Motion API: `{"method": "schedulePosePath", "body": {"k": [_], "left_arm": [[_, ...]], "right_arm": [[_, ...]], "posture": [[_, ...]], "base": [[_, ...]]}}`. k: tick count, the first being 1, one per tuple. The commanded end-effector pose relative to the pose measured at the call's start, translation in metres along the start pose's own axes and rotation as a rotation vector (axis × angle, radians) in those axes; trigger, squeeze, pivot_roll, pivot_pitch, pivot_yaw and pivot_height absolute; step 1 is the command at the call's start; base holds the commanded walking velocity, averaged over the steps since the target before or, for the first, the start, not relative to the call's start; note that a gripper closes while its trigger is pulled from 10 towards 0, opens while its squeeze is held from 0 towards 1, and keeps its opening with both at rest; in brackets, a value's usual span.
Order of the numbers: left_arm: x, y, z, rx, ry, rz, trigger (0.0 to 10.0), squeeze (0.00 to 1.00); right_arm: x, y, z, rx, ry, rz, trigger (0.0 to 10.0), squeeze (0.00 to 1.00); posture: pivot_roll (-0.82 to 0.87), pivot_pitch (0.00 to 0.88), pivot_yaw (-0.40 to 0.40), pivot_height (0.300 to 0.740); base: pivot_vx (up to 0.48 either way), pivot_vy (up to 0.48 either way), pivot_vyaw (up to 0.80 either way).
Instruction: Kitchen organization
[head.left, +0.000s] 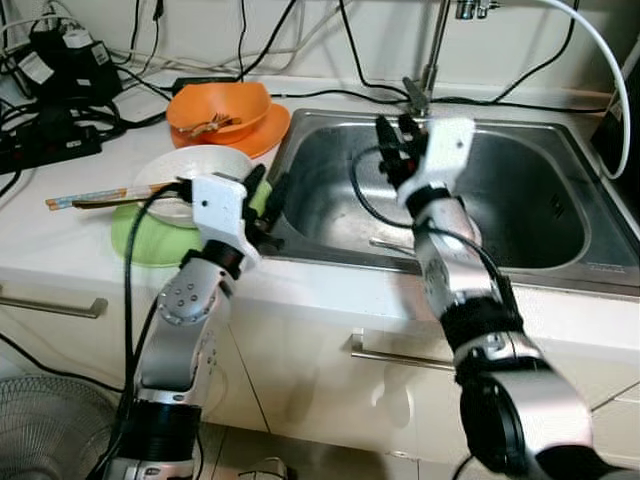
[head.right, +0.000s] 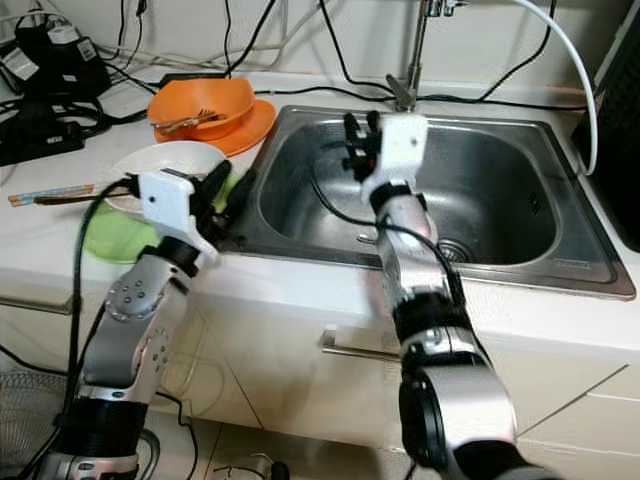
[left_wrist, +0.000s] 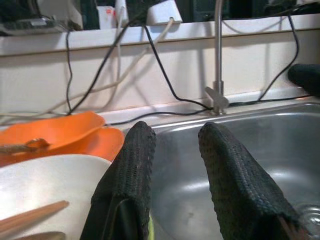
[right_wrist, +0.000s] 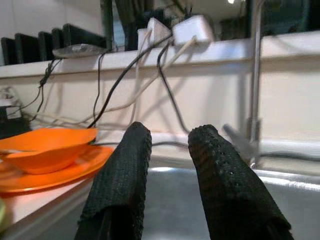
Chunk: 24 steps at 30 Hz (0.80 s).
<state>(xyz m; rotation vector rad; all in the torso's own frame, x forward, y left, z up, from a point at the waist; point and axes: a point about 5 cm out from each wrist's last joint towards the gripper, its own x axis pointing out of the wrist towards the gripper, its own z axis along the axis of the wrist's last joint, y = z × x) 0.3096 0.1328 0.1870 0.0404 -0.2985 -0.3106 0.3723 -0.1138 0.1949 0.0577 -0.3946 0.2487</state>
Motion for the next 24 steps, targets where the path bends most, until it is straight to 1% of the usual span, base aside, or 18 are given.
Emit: {"method": "schedulePosePath", "body": {"k": [1, 3, 4, 5, 6, 7, 13, 14, 15, 17, 20, 22, 24], "left_arm": [[0.003, 0.003, 0.004, 0.018, -0.02, 0.023, 10.0, 0.0], [0.004, 0.003, 0.004, 0.019, -0.025, 0.033, 10.0, 0.0], [0.004, 0.003, 0.004, 0.019, -0.025, 0.033, 10.0, 0.0], [0.004, 0.004, 0.005, 0.024, -0.033, 0.036, 10.0, 0.0], [0.004, 0.004, 0.005, 0.024, -0.033, 0.036, 10.0, 0.0], [0.005, 0.004, 0.005, 0.026, -0.039, 0.039, 10.0, 0.0], [0.002, 0.006, 0.004, 0.063, -0.041, 0.047, 10.0, 0.0], [-0.001, 0.007, 0.001, 0.058, -0.037, 0.059, 10.0, 0.0], [-0.001, 0.007, 0.001, 0.058, -0.037, 0.059, 10.0, 0.0], [-0.005, 0.01, -0.002, 0.058, -0.029, 0.079, 10.0, 0.0], [-0.01, 0.013, -0.006, 0.063, -0.016, 0.098, 10.0, 0.0], [-0.011, 0.014, -0.008, 0.064, -0.012, 0.102, 10.0, 0.0], [-0.017, 0.018, -0.012, 0.073, 0.004, 0.12, 10.0, 0.0]], "right_arm": [[0.001, 0.002, 0.01, -0.032, -0.045, 0.018, 10.0, 0.0], [-0.005, -0.002, 0.006, -0.03, -0.039, -0.003, 10.0, 0.0], [-0.005, -0.002, 0.006, -0.03, -0.039, -0.003, 10.0, 0.0], [-0.013, -0.007, 0.002, -0.023, -0.028, -0.033, 10.0, 0.0], [-0.013, -0.007, 0.002, -0.023, -0.028, -0.033, 10.0, 0.0], [-0.017, -0.009, 0.001, -0.022, -0.021, -0.046, 10.0, 0.0], [-0.029, -0.01, -0.002, -0.049, 0.0, -0.045, 10.0, 0.0], [-0.037, -0.012, -0.008, -0.067, 0.021, -0.042, 10.0, 0.0], [-0.037, -0.012, -0.008, -0.067, 0.021, -0.042, 10.0, 0.0], [-0.046, -0.015, -0.014, -0.084, 0.036, -0.055, 10.0, 0.0], [-0.053, -0.02, -0.016, -0.091, 0.045, -0.079, 10.0, 0.0], [-0.055, -0.021, -0.017, -0.093, 0.048, -0.081, 10.0, 0.0], [-0.062, -0.029, -0.018, -0.127, 0.06, -0.1, 10.0, 0.0]], "posture": [[0.16, 0.048, 0.069, 0.74], [0.16, 0.05, 0.07, 0.74], [0.16, 0.05, 0.07, 0.74], [0.16, 0.053, 0.072, 0.74], [0.16, 0.053, 0.072, 0.74], [0.16, 0.054, 0.073, 0.74], [0.17, 0.054, 0.073, 0.74], [0.16, 0.056, 0.073, 0.74], [0.16, 0.056, 0.073, 0.74], [0.16, 0.058, 0.074, 0.74], [0.16, 0.06, 0.073, 0.74], [0.16, 0.06, 0.073, 0.74], [0.15, 0.062, 0.074, 0.74]], "base": [[0.0, 0.0, 0.0], [0.0, 0.0, 0.0], [0.0, 0.0, 0.0], [0.0, 0.0, 0.0], [0.0, 0.0, 0.0], [0.0, 0.0, 0.0], [0.0, 0.0, 0.0], [0.0, 0.0, 0.0], [0.0, 0.0, 0.0], [0.0, 0.0, 0.0], [0.0, 0.0, 0.0], [0.0, 0.0, 0.0], [0.0, 0.0, 0.0]]}}
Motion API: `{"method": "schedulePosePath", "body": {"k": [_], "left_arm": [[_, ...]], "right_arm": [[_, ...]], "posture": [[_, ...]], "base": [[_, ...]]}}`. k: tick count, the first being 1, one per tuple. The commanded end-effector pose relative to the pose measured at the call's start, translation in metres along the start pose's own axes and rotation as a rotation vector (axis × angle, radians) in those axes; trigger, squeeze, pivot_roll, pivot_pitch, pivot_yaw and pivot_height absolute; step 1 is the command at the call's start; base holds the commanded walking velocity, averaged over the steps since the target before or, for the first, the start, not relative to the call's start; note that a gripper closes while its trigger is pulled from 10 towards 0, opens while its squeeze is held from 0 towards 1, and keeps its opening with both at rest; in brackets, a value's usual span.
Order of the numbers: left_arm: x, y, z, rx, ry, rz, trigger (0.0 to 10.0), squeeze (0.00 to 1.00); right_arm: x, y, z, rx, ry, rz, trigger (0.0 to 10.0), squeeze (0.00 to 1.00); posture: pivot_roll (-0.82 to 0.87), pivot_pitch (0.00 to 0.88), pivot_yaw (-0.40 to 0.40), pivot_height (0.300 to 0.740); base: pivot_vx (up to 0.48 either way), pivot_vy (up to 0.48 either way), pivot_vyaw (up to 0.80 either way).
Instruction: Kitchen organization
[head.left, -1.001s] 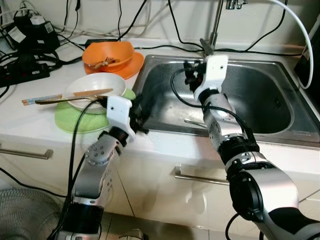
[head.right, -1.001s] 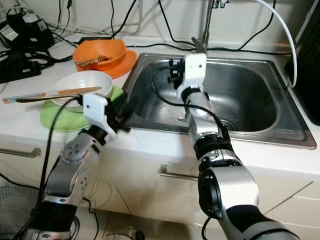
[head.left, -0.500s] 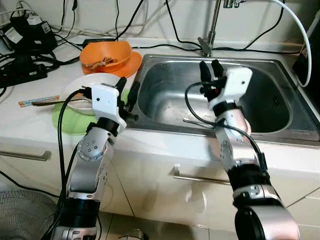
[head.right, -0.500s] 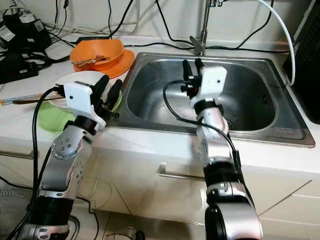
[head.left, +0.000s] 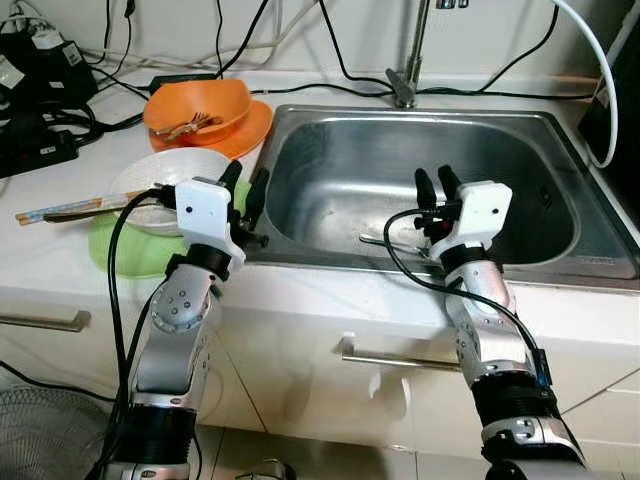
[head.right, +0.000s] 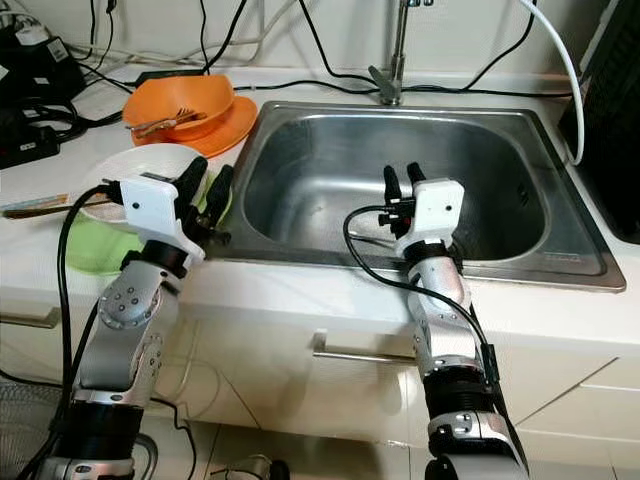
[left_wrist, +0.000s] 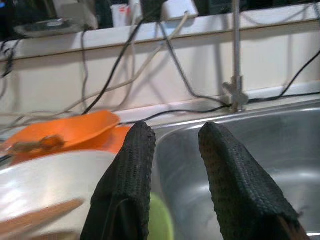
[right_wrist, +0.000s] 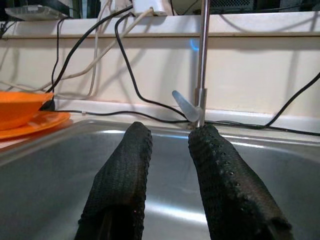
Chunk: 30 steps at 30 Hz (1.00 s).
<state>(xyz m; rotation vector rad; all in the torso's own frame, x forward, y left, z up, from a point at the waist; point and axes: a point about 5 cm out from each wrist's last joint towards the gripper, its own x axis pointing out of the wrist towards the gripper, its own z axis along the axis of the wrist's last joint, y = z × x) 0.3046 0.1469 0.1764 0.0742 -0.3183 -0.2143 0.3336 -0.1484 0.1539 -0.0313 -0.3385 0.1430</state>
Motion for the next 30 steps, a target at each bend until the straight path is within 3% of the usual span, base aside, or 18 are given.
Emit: {"method": "schedulePosePath", "body": {"k": [1, 5, 11, 15, 16, 17, 19, 22, 24, 25, 27, 30], "left_arm": [[-0.006, 0.008, -0.005, 0.027, 0.017, 0.033, 10.0, 0.0], [-0.006, 0.01, -0.001, 0.05, 0.004, 0.044, 10.0, 0.0], [0.001, 0.016, 0.018, 0.072, -0.061, 0.094, 10.0, 0.0], [0.004, 0.026, 0.041, 0.119, -0.152, 0.164, 10.0, 0.0], [0.005, 0.037, 0.064, 0.157, -0.227, 0.222, 10.0, 0.0], [0.005, 0.037, 0.064, 0.157, -0.227, 0.222, 10.0, 0.0], [0.002, 0.057, 0.08, 0.158, -0.261, 0.28, 10.0, 0.0], [-0.002, 0.069, 0.083, 0.132, -0.254, 0.285, 10.0, 0.0], [-0.008, 0.086, 0.082, 0.135, -0.232, 0.29, 10.0, 0.0], [-0.008, 0.086, 0.082, 0.135, -0.232, 0.29, 10.0, 0.0], [-0.015, 0.103, 0.083, 0.157, -0.214, 0.324, 10.0, 0.0], [-0.026, 0.116, 0.08, 0.102, -0.174, 0.324, 10.0, 0.0]], "right_arm": [[-0.005, -0.008, 0.001, -0.034, -0.001, -0.02, 10.0, 0.0], [-0.008, -0.017, -0.005, -0.043, 0.027, -0.066, 10.0, 0.0], [-0.008, -0.008, -0.009, -0.031, 0.042, -0.054, 10.0, 0.0], [-0.008, -0.005, -0.011, -0.024, 0.05, -0.046, 10.0, 0.0], [-0.009, -0.003, -0.013, -0.018, 0.058, -0.047, 10.0, 0.0], [-0.009, -0.003, -0.013, -0.018, 0.058, -0.047, 10.0, 0.0], [-0.009, -0.002, -0.015, -0.015, 0.065, -0.042, 10.0, 0.0], [-0.008, -0.001, -0.016, -0.015, 0.069, -0.039, 10.0, 0.0], [-0.008, 0.0, -0.017, -0.012, 0.074, -0.036, 10.0, 0.0], [-0.008, 0.0, -0.017, -0.012, 0.074, -0.036, 10.0, 0.0], [-0.007, 0.001, -0.019, -0.01, 0.08, -0.032, 10.0, 0.0], [-0.007, 0.003, -0.021, -0.007, 0.086, -0.028, 10.0, 0.0]], "posture": [[0.15, 0.062, 0.074, 0.74], [0.16, 0.061, 0.07, 0.74], [0.16, 0.059, 0.067, 0.74], [0.17, 0.063, 0.063, 0.74], [0.17, 0.064, 0.061, 0.74], [0.17, 0.064, 0.061, 0.74], [0.18, 0.066, 0.057, 0.74], [0.19, 0.066, 0.053, 0.74], [0.19, 0.066, 0.051, 0.74], [0.19, 0.066, 0.051, 0.74], [0.2, 0.063, 0.05, 0.74], [0.21, 0.063, 0.049, 0.74]], "base": [[0.0, 0.0, 0.0], [0.0, 0.0, 0.0], [0.0, 0.0, 0.0], [0.0, 0.0, 0.0], [0.0, 0.0, 0.0], [0.0, 0.0, 0.0], [0.0, 0.0, 0.0], [0.0, 0.0, 0.0], [0.0, 0.0, 0.0], [0.0, 0.0, 0.0], [0.0, 0.0, 0.0], [0.0, 0.0, 0.0]]}}
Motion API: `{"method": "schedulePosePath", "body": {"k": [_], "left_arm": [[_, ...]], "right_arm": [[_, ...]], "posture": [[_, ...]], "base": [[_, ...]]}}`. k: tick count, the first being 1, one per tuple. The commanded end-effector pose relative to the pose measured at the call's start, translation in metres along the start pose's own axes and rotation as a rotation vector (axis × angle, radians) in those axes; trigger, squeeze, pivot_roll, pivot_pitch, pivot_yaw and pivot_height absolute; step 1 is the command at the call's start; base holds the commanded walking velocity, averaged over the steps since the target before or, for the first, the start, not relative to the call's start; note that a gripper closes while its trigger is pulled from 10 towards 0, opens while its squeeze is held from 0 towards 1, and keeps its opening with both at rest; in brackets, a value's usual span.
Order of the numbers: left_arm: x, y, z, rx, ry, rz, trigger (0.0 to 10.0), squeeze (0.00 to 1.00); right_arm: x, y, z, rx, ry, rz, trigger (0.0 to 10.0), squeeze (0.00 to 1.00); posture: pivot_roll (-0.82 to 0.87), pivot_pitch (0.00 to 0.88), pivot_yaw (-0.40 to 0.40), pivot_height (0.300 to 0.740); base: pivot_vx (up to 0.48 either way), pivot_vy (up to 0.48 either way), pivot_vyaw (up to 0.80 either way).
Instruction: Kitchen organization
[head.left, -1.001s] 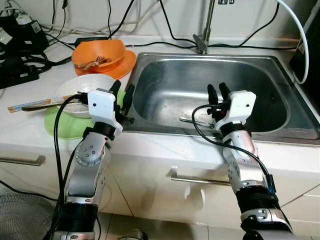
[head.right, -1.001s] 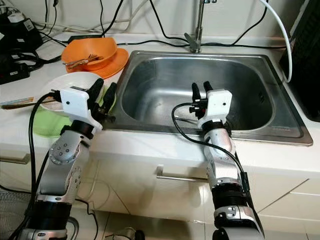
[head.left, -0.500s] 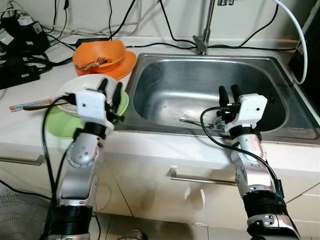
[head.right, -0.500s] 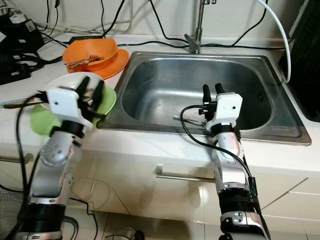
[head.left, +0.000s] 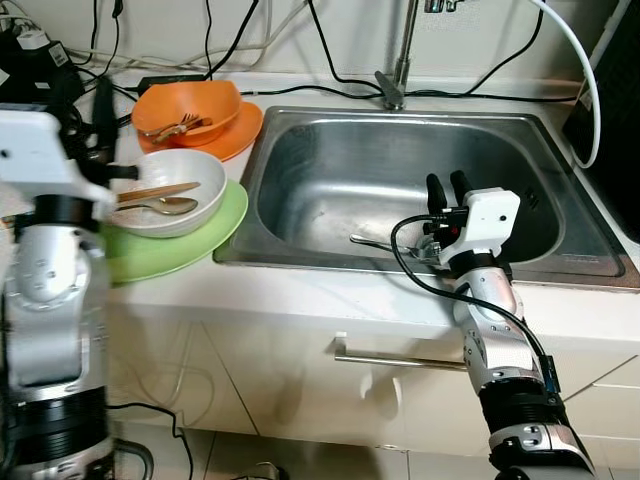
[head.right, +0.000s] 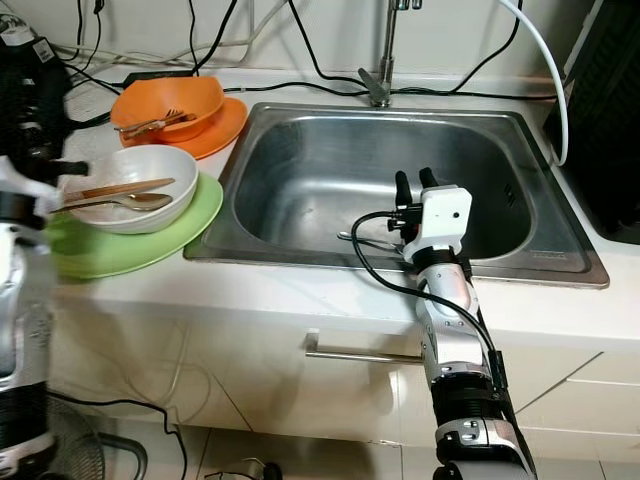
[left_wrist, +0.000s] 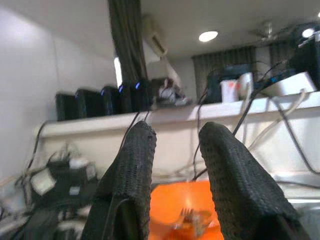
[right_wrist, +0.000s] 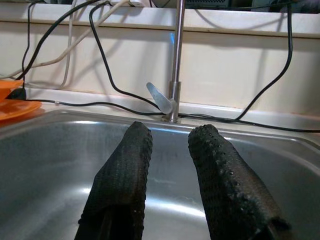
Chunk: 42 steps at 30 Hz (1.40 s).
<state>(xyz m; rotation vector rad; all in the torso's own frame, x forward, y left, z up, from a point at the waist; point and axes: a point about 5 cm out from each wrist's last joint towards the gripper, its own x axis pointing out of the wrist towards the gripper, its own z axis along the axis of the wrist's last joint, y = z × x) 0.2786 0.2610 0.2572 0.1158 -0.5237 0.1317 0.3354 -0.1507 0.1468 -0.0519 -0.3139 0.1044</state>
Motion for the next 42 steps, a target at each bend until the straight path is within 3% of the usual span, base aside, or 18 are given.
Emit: {"method": "schedulePosePath", "body": {"k": [1, 6, 14, 25, 27, 28, 31, 35, 42], "left_arm": [[-0.005, 0.005, -0.003, -0.039, 0.038, -0.025, 10.0, 0.0], [-0.023, 0.002, -0.012, -0.109, 0.1, -0.084, 10.0, 0.0], [-0.051, 0.016, -0.015, -0.121, 0.115, 0.048, 10.0, 0.0], [-0.061, 0.032, -0.013, -0.078, 0.109, 0.169, 10.0, 0.0], [-0.058, 0.027, -0.011, -0.091, 0.109, 0.132, 10.0, 0.0], [-0.055, 0.014, -0.013, -0.105, 0.133, 0.045, 10.0, 0.0], [-0.051, -0.007, -0.021, -0.125, 0.184, -0.072, 10.0, 0.0], [-0.048, -0.027, -0.031, -0.117, 0.239, -0.184, 10.0, 0.0], [-0.037, -0.044, -0.039, -0.055, 0.28, -0.245, 10.0, 0.0]], "right_arm": [[-0.006, 0.005, -0.014, 0.019, 0.062, 0.009, 10.0, 0.0], [-0.005, 0.007, -0.016, 0.026, 0.066, 0.017, 10.0, 0.0], [-0.002, 0.012, -0.019, 0.036, 0.075, 0.036, 10.0, 0.0], [0.0, 0.016, -0.021, 0.046, 0.08, 0.049, 10.0, 0.0], [0.001, 0.016, -0.021, 0.047, 0.079, 0.049, 10.0, 0.0], [0.001, 0.016, -0.021, 0.048, 0.081, 0.047, 10.0, 0.0], [0.001, 0.017, -0.021, 0.049, 0.08, 0.047, 10.0, 0.0], [0.001, 0.018, -0.021, 0.05, 0.077, 0.046, 10.0, 0.0], [0.001, 0.017, -0.021, 0.047, 0.072, 0.039, 10.0, 0.0]], "posture": [[0.21, 0.063, 0.05, 0.74], [0.21, 0.064, 0.046, 0.74], [0.24, 0.069, 0.03, 0.74], [0.25, 0.072, 0.019, 0.74], [0.25, 0.071, 0.019, 0.74], [0.25, 0.071, 0.02, 0.74], [0.25, 0.067, 0.021, 0.74], [0.24, 0.065, 0.025, 0.74], [0.22, 0.061, 0.039, 0.74]], "base": [[0.0, 0.0, 0.0], [0.0, 0.0, 0.0], [0.0, 0.0, 0.0], [0.0, 0.0, 0.0], [0.0, 0.0, 0.0], [0.0, 0.0, 0.0], [0.0, 0.0, 0.0], [0.0, 0.0, 0.0], [0.0, 0.0, 0.0]]}}
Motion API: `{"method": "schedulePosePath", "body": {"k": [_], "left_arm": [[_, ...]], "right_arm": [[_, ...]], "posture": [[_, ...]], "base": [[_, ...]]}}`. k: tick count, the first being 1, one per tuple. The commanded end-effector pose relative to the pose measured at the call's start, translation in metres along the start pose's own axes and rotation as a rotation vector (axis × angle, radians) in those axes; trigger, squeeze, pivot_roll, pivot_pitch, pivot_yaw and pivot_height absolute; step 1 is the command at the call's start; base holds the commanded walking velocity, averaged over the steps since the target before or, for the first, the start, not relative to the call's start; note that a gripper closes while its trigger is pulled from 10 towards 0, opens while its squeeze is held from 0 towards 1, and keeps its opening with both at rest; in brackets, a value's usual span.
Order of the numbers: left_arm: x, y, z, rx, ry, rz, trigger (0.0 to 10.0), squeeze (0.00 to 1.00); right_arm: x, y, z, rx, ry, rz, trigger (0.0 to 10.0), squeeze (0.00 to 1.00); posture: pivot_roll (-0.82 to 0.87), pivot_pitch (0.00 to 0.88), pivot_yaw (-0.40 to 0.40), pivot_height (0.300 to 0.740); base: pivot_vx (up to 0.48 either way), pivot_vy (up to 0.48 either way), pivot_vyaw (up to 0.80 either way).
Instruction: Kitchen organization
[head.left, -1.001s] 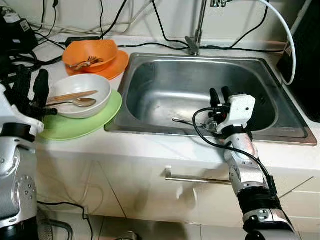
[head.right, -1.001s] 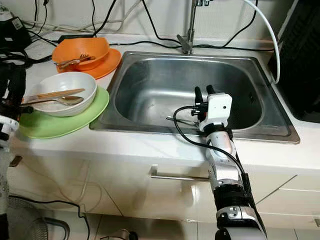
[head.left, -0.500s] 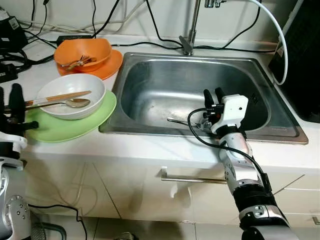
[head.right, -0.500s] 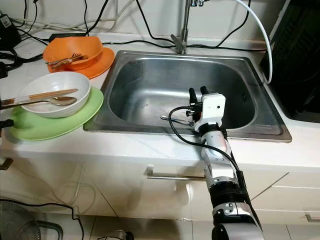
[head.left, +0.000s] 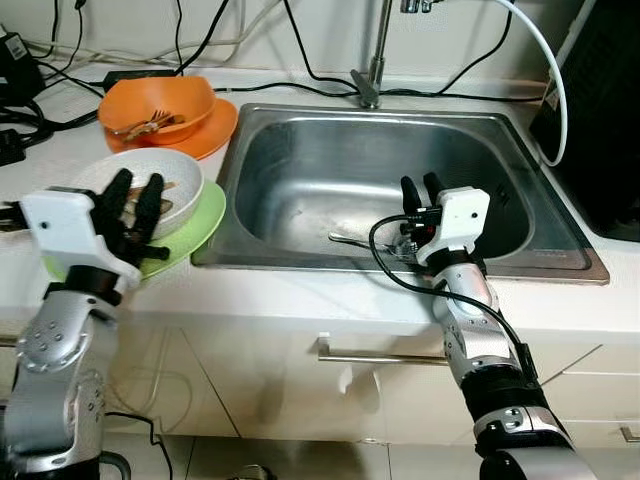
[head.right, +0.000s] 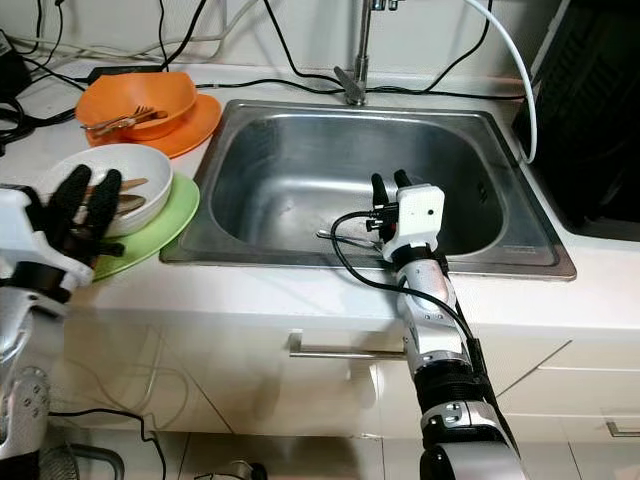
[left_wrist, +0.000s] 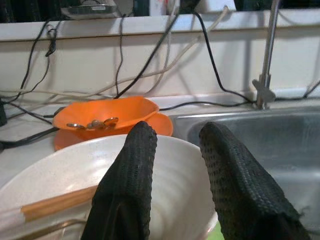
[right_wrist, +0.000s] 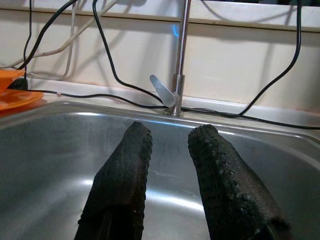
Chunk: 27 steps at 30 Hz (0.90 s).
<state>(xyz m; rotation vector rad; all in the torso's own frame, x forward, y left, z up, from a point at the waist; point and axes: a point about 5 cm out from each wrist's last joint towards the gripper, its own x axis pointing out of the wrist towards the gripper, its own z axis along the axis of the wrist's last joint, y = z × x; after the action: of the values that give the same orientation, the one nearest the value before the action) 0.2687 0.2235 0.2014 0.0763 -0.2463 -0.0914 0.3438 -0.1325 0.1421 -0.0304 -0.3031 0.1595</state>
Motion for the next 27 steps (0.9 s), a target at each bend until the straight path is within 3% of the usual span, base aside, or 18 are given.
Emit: {"method": "schedulePosePath", "body": {"k": [1, 13, 22, 27], "left_arm": [[0.005, -0.005, -0.001, 0.034, 0.019, -0.025, 10.0, 0.0], [0.014, -0.017, 0.0, 0.052, 0.029, -0.075, 10.0, 0.0], [0.013, -0.009, -0.001, 0.05, 0.031, -0.007, 10.0, 0.0], [0.01, -0.001, -0.011, -0.018, 0.049, 0.076, 10.0, 0.0]], "right_arm": [[-0.008, -0.002, -0.015, 0.018, 0.063, -0.015, 10.0, 0.0], [-0.007, 0.0, -0.015, 0.019, 0.062, -0.019, 10.0, 0.0], [-0.006, 0.0, -0.014, 0.019, 0.059, -0.018, 10.0, 0.0], [-0.006, -0.001, -0.015, 0.02, 0.06, -0.022, 10.0, 0.0]], "posture": [[0.22, 0.061, 0.039, 0.74], [0.22, 0.037, 0.049, 0.74], [0.22, 0.044, 0.045, 0.74], [0.22, 0.05, 0.047, 0.74]], "base": [[0.0, 0.0, 0.0], [0.0, 0.0, 0.0], [0.0, 0.0, 0.0], [0.0, 0.0, 0.0]]}}
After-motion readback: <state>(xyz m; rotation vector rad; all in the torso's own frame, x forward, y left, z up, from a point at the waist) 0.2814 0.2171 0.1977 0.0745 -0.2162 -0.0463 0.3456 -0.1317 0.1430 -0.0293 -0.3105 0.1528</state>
